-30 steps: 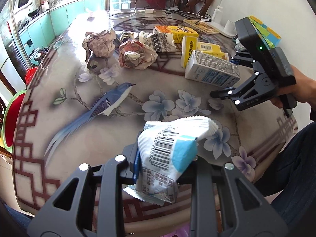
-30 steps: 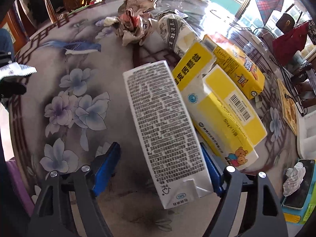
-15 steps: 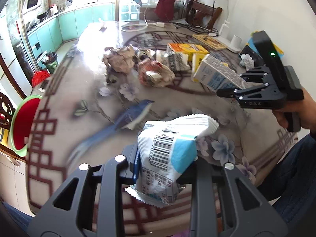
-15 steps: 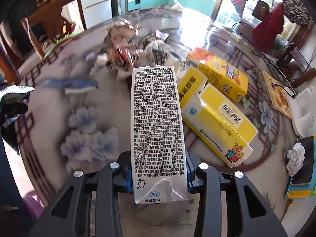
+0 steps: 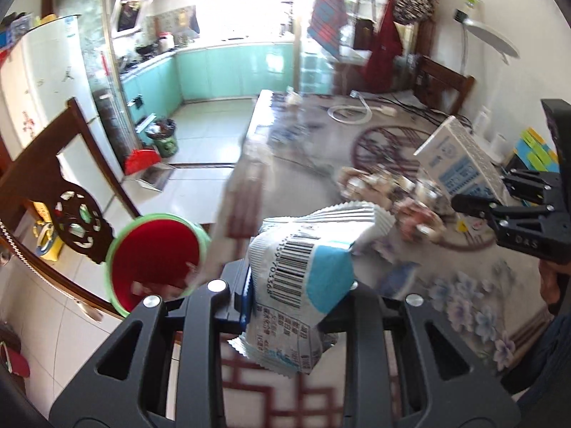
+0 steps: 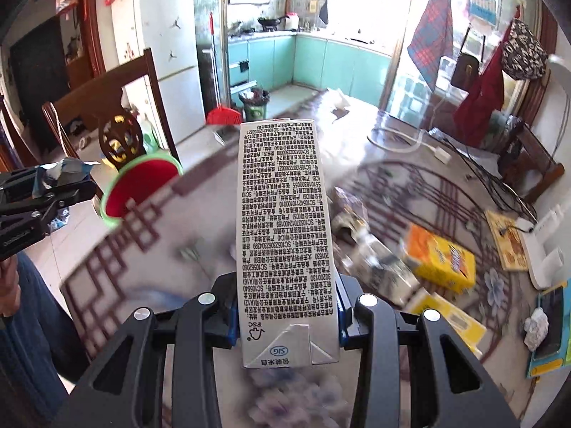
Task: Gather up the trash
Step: 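Carry the snack wrapper and milk carton with both tools over the red bin, then open both tools to drop the wrapper and carton into the bin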
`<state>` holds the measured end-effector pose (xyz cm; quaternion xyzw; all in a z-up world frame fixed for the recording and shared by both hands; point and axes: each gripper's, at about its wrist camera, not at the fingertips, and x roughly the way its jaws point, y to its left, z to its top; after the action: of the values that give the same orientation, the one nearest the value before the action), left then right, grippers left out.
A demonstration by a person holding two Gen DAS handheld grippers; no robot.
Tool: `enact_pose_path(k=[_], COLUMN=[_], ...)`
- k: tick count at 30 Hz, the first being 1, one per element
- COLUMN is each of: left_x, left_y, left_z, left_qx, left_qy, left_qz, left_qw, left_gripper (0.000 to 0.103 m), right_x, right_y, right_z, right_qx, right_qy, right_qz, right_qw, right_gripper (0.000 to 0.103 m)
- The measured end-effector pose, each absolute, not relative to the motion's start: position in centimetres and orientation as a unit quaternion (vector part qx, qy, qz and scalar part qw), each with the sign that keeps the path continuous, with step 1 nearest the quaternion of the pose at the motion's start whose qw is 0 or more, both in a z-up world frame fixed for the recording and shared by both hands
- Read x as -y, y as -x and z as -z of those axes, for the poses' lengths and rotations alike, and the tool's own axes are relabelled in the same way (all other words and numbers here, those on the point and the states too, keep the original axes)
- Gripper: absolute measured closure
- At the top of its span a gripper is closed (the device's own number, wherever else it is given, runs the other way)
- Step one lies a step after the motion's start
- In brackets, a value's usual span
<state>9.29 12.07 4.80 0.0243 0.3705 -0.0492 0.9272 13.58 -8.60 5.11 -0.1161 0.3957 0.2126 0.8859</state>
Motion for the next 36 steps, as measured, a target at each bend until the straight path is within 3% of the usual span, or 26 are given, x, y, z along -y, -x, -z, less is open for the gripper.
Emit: enact_pose_path(k=[8,17,24,36], left_x=[-20.9,-29.9,-34.1,-38.8], left_y=[-11.7,-14.2,-16.5,-18.3], left_z=[-5.7,-2.5,1.2,3.1], left_qx=[-0.359,-0.384,-0.418,-0.427], left_qy=[-0.005,0.016,0.056,0.127], left_qz=[-0.021,-0.069,-0.068,-0.058], left_qw=[0.933,0.921,0.904,0.893], left_gripper=[0.077,0.077,0.077,0.078], right_x=[-3.0,-14.7,-19.7,-24.8], right_y=[-17.1,-20.0,-22.5,-25.2], right_z=[-5.1,-3.0,-0.4,2.9], right_qx=[-0.387,-0.394,-0.413,-0.432], right_qy=[0.118,0.122,0.121,0.135], right_qz=[-0.257,-0.299,-0.320,-0.387], right_qw=[0.878,0.860,0.844,0.803], right_gripper=[0.066,0.066,0.066,0.066])
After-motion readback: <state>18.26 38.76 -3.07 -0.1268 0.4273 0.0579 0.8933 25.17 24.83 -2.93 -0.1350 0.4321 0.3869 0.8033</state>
